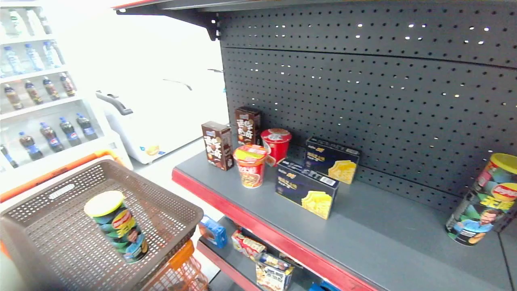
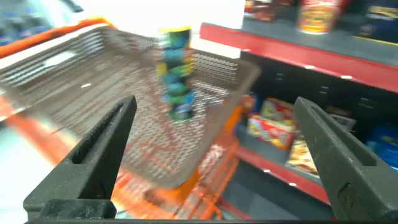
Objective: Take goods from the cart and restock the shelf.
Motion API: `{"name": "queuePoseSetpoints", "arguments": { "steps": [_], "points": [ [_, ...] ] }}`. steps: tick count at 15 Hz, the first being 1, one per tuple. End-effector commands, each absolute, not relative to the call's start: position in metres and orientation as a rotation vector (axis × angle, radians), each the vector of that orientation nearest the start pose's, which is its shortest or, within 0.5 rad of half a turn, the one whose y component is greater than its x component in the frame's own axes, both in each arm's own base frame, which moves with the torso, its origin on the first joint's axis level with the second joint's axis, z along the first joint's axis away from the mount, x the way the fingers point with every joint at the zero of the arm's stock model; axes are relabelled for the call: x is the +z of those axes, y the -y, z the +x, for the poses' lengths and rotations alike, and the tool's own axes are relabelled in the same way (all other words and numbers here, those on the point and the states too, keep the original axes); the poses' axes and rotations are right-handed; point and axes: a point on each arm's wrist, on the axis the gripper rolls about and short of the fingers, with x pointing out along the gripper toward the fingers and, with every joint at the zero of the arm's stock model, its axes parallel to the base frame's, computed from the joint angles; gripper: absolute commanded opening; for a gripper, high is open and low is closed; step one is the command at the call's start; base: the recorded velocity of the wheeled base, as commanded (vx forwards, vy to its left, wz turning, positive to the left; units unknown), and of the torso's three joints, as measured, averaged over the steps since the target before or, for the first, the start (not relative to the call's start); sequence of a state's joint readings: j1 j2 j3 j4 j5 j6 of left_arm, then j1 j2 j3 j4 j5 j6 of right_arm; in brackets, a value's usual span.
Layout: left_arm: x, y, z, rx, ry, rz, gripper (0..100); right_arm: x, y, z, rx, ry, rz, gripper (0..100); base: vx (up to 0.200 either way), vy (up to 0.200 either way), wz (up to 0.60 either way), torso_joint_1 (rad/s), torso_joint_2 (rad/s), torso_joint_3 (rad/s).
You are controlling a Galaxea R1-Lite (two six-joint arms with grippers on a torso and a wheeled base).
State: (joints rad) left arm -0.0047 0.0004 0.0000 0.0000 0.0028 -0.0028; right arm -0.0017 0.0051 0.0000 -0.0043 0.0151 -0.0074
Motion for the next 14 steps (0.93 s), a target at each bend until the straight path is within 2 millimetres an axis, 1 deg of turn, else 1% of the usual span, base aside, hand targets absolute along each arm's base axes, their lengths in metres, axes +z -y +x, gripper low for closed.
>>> {"name": "queuePoseSetpoints", "arguments": {
  "steps": [1, 2, 5, 6, 7, 8, 9, 10, 11, 13, 14],
  "points": [
    [0.075, 0.000, -0.023, 0.000, 0.000, -0.003, 100, 0.076, 0.000, -0.022, 0.014, -0.001, -0.008, 100, 0.000, 0.000, 0.60, 0.002, 0.00, 0.002],
    [0.075, 0.000, -0.023, -0.002, 0.000, -0.003, 100, 0.076, 0.000, -0.022, 0.014, -0.001, -0.008, 100, 0.000, 0.000, 0.60, 0.002, 0.00, -0.002],
    [0.075, 0.000, -0.023, -0.006, 0.000, 0.003, 100, 0.076, 0.000, -0.022, 0.014, -0.002, -0.005, 100, 0.000, 0.000, 0.00, 0.000, 0.00, 0.000],
    [0.086, 0.000, -0.025, 0.013, 0.049, 0.026, 100, 0.076, 0.000, -0.022, 0.014, -0.002, -0.005, 100, 0.000, 0.000, 0.00, 0.000, 0.00, 0.000],
    [0.139, 0.000, -0.037, 0.018, 0.159, 0.149, 100, 0.076, 0.000, -0.022, 0.014, -0.003, -0.005, 100, 0.000, 0.000, 0.00, 0.000, 0.00, 0.000],
    [0.174, -0.001, -0.030, 0.002, 0.086, 0.189, 100, 0.076, 0.000, -0.022, 0.014, -0.002, -0.005, 100, 0.000, 0.000, 0.00, 0.000, 0.00, 0.000],
    [0.214, -0.001, -0.021, 0.006, 0.052, 0.187, 100, 0.076, 0.000, -0.022, 0.014, -0.002, -0.005, 100, 0.000, 0.000, 0.00, 0.000, 0.00, 0.000],
    [0.235, 0.000, -0.003, -0.011, -0.031, 0.187, 100, 0.076, 0.000, -0.022, 0.014, -0.002, -0.005, 100, 0.000, 0.000, 0.00, 0.000, 0.00, 0.000],
    [0.236, 0.000, 0.011, -0.026, -0.109, 0.186, 100, 0.076, 0.000, -0.022, 0.014, -0.002, -0.005, 100, 0.000, 0.000, 0.00, 0.000, 0.00, 0.000],
    [0.212, 0.002, 0.030, -0.097, -0.250, 0.144, 100, 0.076, 0.000, -0.022, 0.014, -0.002, -0.005, 100, 0.000, 0.000, 0.00, 0.000, 0.00, 0.000],
    [0.206, 0.002, 0.031, -0.109, -0.279, 0.128, 100, 0.076, 0.000, -0.022, 0.014, -0.002, -0.005, 100, 0.000, 0.000, 0.00, 0.000, 0.00, 0.000]
  ]
}}
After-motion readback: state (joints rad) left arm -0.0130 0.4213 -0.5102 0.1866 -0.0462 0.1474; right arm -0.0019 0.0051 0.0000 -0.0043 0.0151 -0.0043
